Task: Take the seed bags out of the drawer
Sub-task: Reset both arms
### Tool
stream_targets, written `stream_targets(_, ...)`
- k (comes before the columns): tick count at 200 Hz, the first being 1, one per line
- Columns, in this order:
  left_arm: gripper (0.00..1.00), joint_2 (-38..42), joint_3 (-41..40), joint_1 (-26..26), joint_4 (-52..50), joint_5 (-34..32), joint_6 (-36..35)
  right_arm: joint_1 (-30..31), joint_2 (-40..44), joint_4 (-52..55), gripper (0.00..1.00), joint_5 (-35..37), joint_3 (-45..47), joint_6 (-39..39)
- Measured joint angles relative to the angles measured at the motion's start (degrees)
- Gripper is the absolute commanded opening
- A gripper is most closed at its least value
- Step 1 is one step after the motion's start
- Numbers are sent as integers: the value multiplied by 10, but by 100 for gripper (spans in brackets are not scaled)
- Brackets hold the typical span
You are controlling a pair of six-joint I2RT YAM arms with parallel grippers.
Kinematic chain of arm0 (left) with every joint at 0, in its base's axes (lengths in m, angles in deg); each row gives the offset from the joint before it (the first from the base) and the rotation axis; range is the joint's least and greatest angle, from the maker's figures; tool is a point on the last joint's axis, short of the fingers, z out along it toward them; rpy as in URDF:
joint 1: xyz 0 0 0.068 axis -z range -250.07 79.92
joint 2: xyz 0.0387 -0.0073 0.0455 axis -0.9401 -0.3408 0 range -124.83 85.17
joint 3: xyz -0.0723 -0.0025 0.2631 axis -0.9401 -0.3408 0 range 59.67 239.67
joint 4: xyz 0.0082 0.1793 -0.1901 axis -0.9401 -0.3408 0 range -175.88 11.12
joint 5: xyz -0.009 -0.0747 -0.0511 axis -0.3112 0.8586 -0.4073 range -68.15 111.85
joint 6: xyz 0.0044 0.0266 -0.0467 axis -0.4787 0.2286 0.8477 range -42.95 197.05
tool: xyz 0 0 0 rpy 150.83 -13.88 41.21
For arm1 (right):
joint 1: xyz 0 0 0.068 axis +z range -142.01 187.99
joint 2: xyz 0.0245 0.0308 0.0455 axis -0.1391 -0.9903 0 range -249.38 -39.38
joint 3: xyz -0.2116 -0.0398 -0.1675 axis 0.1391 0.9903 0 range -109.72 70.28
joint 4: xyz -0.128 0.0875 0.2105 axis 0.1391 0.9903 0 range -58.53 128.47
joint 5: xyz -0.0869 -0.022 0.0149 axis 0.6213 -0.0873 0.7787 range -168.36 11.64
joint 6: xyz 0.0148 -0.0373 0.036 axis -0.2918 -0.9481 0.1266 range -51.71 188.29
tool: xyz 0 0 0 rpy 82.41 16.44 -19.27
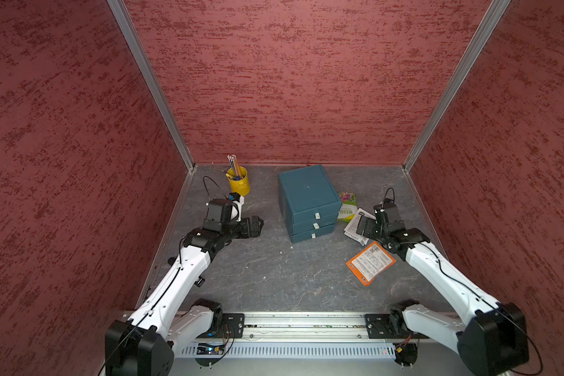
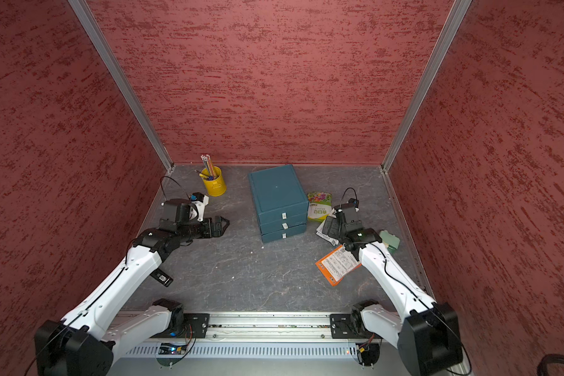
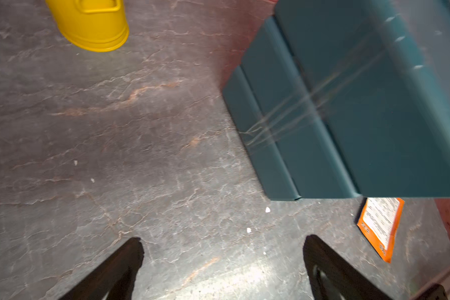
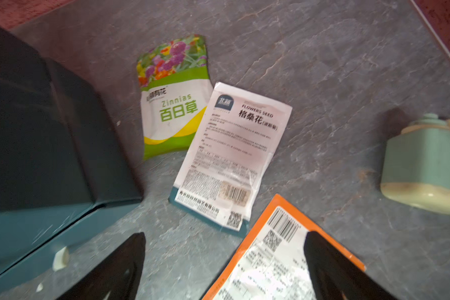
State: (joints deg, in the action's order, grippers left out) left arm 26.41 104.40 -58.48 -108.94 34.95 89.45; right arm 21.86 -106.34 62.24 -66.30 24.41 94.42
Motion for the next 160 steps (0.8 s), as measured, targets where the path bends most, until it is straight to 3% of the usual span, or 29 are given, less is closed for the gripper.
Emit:
stream_targets(33,100,-3,-62,-59,87,4,-26,-46,-87,-91,99,30,-5,-56)
stream_targets(91,100,-33,-155,-123,303,-18,-71,-79,-145,-285,99,75,21,-147)
stream_targets(160,100,-148,-214,-180,567,-16,-96,-92,-192,-537,99,92,131,-210)
